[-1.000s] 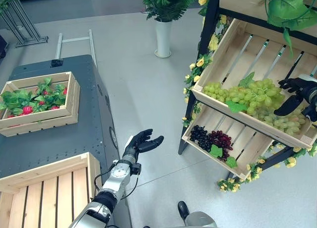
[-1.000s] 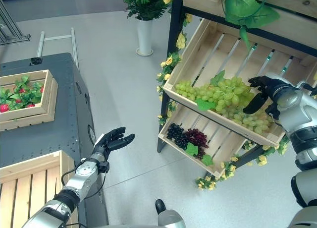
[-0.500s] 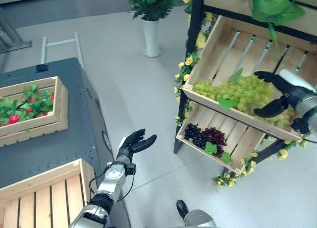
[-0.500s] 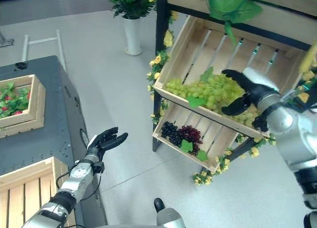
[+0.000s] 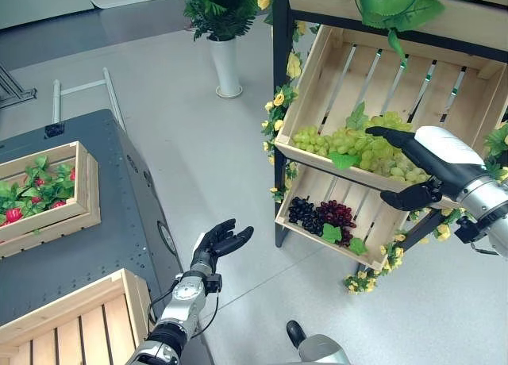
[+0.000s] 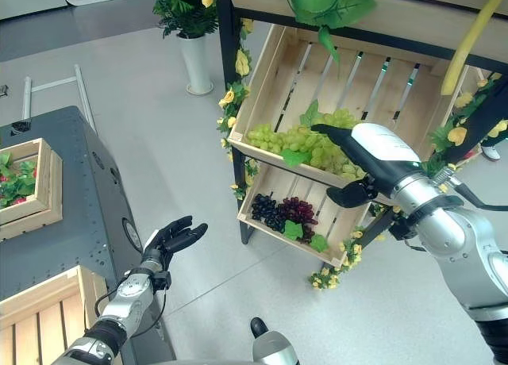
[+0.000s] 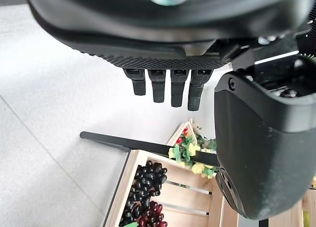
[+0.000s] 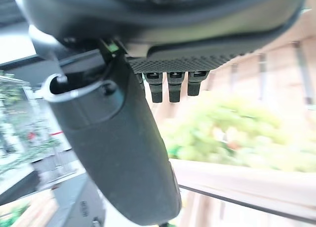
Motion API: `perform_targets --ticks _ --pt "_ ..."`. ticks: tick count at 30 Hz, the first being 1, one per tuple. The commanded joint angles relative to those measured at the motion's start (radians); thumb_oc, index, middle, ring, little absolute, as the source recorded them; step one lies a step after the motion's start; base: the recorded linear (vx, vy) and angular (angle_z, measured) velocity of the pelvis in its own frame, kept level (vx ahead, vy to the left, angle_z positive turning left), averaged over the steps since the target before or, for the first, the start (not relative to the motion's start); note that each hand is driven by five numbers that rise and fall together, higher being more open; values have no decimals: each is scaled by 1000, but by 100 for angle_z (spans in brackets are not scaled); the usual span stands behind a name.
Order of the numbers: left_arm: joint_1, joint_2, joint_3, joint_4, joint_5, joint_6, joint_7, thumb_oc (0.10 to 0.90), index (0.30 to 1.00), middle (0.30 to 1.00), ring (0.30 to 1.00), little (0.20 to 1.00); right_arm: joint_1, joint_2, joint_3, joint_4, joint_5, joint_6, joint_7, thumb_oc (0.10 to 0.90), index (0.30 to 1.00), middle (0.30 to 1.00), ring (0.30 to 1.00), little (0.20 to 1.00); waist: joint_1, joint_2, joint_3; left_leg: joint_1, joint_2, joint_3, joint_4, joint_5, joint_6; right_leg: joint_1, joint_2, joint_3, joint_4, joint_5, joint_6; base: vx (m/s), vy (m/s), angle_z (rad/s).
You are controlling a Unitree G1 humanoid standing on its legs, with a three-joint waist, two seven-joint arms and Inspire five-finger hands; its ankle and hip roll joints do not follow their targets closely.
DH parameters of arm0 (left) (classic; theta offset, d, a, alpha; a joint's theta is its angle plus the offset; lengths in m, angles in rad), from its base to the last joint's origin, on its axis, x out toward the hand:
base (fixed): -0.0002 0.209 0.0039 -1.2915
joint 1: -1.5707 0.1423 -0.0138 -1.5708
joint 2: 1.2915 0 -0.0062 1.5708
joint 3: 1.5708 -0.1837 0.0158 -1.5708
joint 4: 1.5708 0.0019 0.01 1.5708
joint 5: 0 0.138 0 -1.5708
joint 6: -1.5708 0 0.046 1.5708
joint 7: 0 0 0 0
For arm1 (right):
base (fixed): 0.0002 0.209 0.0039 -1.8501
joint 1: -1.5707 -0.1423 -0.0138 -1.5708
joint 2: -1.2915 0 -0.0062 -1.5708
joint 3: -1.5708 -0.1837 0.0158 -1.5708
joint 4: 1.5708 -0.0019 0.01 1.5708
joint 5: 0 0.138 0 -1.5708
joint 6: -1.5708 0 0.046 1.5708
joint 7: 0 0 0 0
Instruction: Pick up the fruits from the basket on one side to the basket on the other side
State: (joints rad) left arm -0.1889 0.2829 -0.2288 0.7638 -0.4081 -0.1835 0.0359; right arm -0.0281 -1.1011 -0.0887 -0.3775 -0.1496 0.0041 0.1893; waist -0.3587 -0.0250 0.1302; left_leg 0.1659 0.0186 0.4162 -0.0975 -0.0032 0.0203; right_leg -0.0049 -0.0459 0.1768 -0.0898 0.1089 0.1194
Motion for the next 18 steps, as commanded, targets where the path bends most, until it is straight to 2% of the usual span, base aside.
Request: perform_targets --ticks 1,6,7,9,11,14,16,18 --pt "-32 35 14 -1 -17 -105 9 800 900 900 900 900 -106 38 -104 -49 0 -137 -94 800 900 900 900 900 53 0 -75 30 -10 -21 10 -103 8 9 25 -20 13 -15 19 3 -30 0" --pt "9 8 20 27 -29 -103 -3 800 900 900 900 900 -55 113 -103 -128 -33 -228 -136 800 900 900 900 900 61 7 -75 30 -10 -27 10 -104 10 6 25 -24 23 -23 18 2 -6 0" --pt "23 -5 10 43 -22 -105 5 800 900 900 900 900 -50 150 -71 -140 -80 -264 -169 800 900 900 900 900 68 9 -76 30 -11 -31 10 -105 11 9 24 -27 24 -27 17 15 -41 2" --pt "28 -11 3 54 -18 -108 13 800 900 900 900 900 -53 167 -47 -139 -103 -293 -194 800 900 900 900 900 71 9 -76 30 -11 -33 10 -104 11 12 22 -30 25 -30 17 14 -36 2" --pt "36 -23 -18 85 -22 -121 24 800 900 900 900 900 -85 209 37 -133 -115 -355 -209 800 900 900 900 900 89 11 -78 30 -11 -44 10 -103 10 20 19 -43 24 -34 17 24 -47 8" --pt "50 -37 -22 108 -5 -129 31 800 900 900 900 900 -90 253 123 -125 -82 -368 -147 800 900 900 900 900 110 11 -80 26 -10 -58 10 -99 7 29 14 -63 21 -38 15 18 -52 16" --pt "54 -42 -28 122 2 -130 34 800 900 900 900 900 -94 275 174 -111 -65 -349 -118 800 900 900 900 900 119 11 -80 24 -10 -67 10 -96 5 32 12 -74 21 -39 13 4 -45 10" --pt "57 -49 -38 138 -3 -124 38 800 900 900 900 900 -95 306 250 -58 -29 -291 -76 800 900 900 900 900 134 8 -79 22 -10 -80 10 -93 2 37 9 -91 19 -40 10 7 -84 24"
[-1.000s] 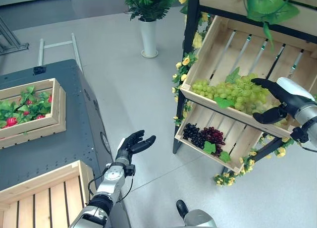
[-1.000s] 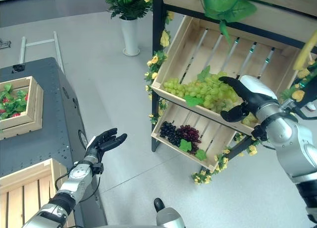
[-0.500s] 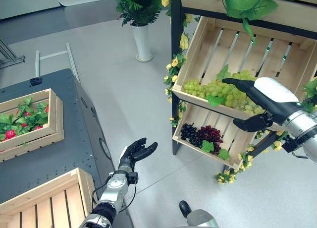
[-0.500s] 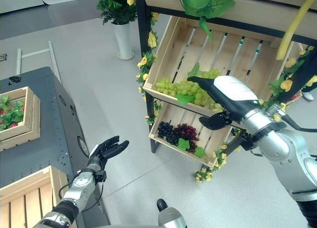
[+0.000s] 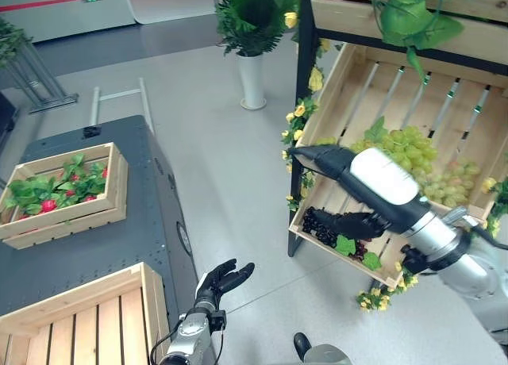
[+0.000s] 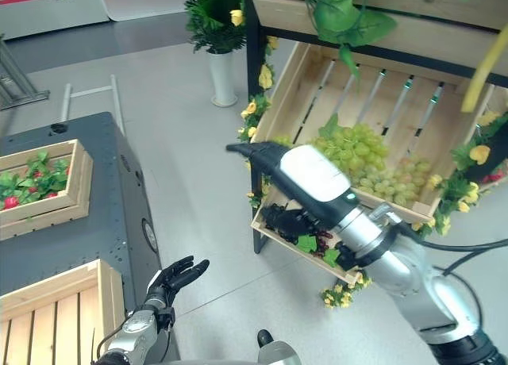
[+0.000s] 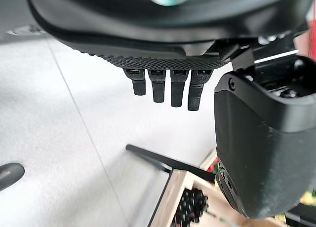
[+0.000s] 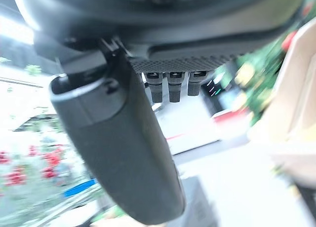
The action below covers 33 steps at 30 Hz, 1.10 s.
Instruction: Pick up the fruits from the basket on one side to the basket on the other side
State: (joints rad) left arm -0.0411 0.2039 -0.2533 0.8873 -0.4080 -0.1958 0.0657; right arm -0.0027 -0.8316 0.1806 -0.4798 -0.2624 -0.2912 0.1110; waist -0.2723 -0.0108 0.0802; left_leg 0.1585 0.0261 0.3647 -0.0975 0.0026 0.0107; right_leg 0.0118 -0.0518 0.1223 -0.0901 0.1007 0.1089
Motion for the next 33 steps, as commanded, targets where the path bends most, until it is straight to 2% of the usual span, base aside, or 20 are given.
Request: perform_targets --ticks 1,3,5,8,18,19,21,22,25,28,31,33 --pt "-91 29 -20 42 -18 -95 -3 800 900 900 900 900 -127 71 63 123 169 58 15 800 900 900 900 900 64 -11 -31 25 -16 -42 10 -95 9 27 11 -55 14 -34 17 5 -109 24" --pt "-92 27 -29 69 -14 -80 -17 800 900 900 900 900 -136 114 130 200 220 75 12 800 900 900 900 900 85 -23 -32 9 -11 -45 10 -70 4 18 9 -70 15 -22 7 -57 -162 26" --pt "-93 21 -40 96 2 -74 -18 800 900 900 900 900 -145 151 184 275 184 68 -23 800 900 900 900 900 98 -26 -32 4 -10 -59 10 -68 3 23 7 -86 11 -23 4 -21 -114 24" --pt "-82 14 -52 130 20 -58 -4 800 900 900 900 900 -130 211 245 352 173 95 -70 800 900 900 900 900 116 -26 -29 1 -7 -79 10 -66 4 31 4 -109 9 -31 -1 18 -70 20" --pt "-37 -21 -54 221 67 -35 22 800 900 900 900 900 -89 354 334 666 210 30 -192 800 900 900 900 900 159 -19 -32 -8 -4 -133 10 -63 3 59 -1 -164 4 -53 -17 20 -51 12" --pt "-37 -20 -53 224 80 -31 28 800 900 900 900 900 -87 360 335 683 231 29 -190 800 900 900 900 900 161 -18 -32 -8 -4 -136 10 -62 3 60 -1 -167 5 -54 -17 5 -44 14" --pt "-34 -17 -57 243 117 -25 42 800 900 900 900 900 -79 396 341 767 366 39 -158 800 900 900 900 900 169 -15 -32 -11 -4 -149 10 -61 2 65 -2 -182 4 -58 -22 15 -35 19" --pt "-31 -15 -59 253 125 -26 46 800 900 900 900 900 -67 434 340 844 375 23 -147 800 900 900 900 900 173 -12 -33 -11 -5 -157 10 -60 2 69 -3 -190 4 -62 -25 25 -25 16" --pt "-29 -20 -57 265 126 -28 42 800 900 900 900 900 -59 479 346 943 370 10 -144 800 900 900 900 900 181 -7 -32 -12 -5 -171 10 -60 3 77 -4 -203 3 -69 -30 24 -18 19" --pt "-24 -23 -63 273 125 -34 32 800 900 900 900 900 -49 518 340 1039 403 34 -128 800 900 900 900 900 192 0 -31 -15 -8 -189 10 -59 4 83 -6 -219 5 -77 -34 12 -12 12" --pt "-20 -33 -80 296 170 -46 18 800 900 900 900 900 -51 584 305 1239 481 53 -57 800 900 900 900 900 211 7 -31 -22 -12 -221 10 -57 5 95 -7 -241 3 -87 -41 15 -8 29" --pt "-22 -37 -90 303 174 -51 13 800 900 900 900 900 -53 594 293 1302 503 67 -53 800 900 900 900 900 216 10 -30 -23 -13 -229 10 -58 5 98 -8 -248 3 -91 -43 15 10 16"
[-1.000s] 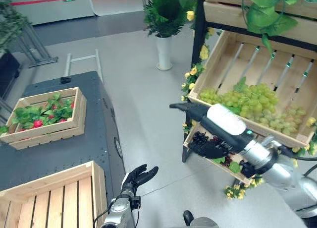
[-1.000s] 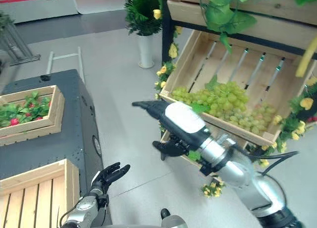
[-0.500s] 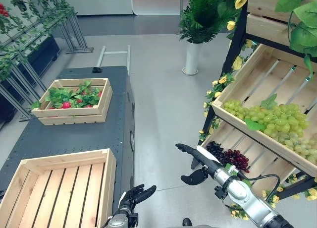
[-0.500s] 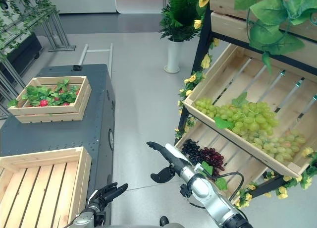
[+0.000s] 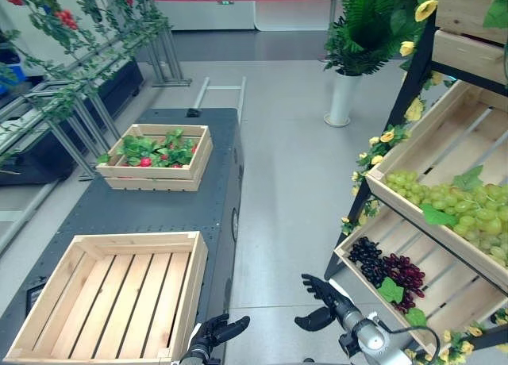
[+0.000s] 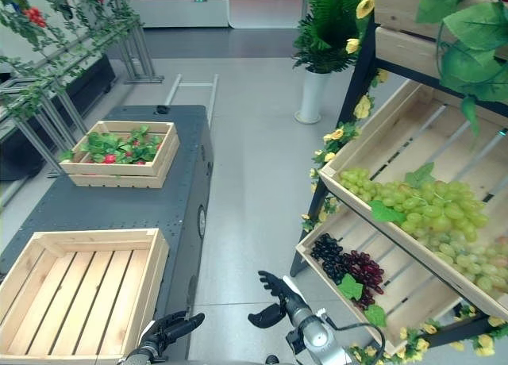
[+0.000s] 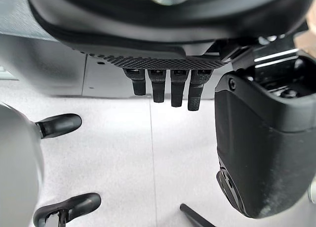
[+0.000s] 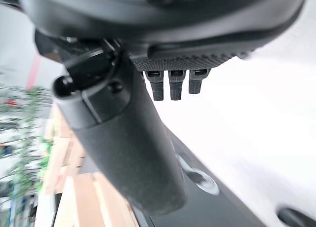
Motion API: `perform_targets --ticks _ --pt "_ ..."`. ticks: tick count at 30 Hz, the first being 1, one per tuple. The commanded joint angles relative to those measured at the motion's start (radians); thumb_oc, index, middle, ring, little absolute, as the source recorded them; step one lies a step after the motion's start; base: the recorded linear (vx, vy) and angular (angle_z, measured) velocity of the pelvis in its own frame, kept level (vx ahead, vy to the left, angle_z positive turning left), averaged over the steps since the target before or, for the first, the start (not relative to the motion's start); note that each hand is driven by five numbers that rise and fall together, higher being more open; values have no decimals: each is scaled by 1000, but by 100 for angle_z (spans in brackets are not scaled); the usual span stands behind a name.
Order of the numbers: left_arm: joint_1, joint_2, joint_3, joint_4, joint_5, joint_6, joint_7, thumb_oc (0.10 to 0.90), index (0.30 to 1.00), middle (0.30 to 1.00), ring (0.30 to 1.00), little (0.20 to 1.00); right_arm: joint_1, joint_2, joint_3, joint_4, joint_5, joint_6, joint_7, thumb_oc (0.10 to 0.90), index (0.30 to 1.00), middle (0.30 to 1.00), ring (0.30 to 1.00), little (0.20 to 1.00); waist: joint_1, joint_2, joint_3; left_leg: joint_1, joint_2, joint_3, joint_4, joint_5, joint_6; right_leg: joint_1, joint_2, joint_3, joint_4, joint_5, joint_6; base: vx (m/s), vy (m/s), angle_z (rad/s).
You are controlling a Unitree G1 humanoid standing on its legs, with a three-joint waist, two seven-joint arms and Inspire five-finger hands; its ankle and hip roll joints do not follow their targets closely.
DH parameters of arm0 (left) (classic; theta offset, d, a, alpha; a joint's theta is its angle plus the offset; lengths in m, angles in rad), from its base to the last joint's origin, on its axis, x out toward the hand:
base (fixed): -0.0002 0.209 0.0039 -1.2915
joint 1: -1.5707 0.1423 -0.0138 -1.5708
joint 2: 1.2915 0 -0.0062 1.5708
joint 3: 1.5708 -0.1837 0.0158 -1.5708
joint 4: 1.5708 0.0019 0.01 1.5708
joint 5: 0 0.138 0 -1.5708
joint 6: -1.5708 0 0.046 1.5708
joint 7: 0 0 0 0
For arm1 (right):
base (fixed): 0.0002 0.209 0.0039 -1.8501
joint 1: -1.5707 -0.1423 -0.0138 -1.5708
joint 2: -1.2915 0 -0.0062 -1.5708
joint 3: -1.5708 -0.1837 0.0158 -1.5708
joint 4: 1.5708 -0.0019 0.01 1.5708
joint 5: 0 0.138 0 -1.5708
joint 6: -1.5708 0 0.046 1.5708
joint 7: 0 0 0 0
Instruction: Pick up the fruits from the basket on one side to the basket on the other side
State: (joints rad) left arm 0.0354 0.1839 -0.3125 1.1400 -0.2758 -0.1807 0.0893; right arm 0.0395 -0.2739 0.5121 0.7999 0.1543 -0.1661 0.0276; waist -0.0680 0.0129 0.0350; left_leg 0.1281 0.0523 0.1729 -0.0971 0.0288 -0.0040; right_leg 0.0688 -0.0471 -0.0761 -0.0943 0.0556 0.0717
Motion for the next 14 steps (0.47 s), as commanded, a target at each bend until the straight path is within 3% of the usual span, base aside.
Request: perform_targets --ticks 1,5,10,14 --pt "-98 -21 -40 55 49 -69 -13 800 900 900 900 900 -95 44 -51 77 100 -60 29 800 900 900 900 900 16 -12 15 6 -40 -45 10 -84 21 42 -13 -53 7 -47 -7 24 17 19" --pt "-93 -26 -87 79 137 -39 -12 800 900 900 900 900 -95 64 -110 235 117 -68 23 800 900 900 900 900 26 -6 12 0 -43 -71 10 -81 20 50 -12 -64 7 -49 -10 26 10 19" --pt "-98 -20 -118 103 155 -10 -25 800 900 900 900 900 -107 70 -120 339 70 -8 33 800 900 900 900 900 34 -4 13 -12 -48 -97 10 -77 21 50 -11 -68 7 -54 -13 11 3 13" --pt "-100 -15 -118 94 137 -74 -66 800 900 900 900 900 -115 66 -138 381 100 -14 76 800 900 900 900 900 48 -5 16 -13 -51 -111 10 -75 20 57 -11 -78 7 -58 -16 14 -2 13"
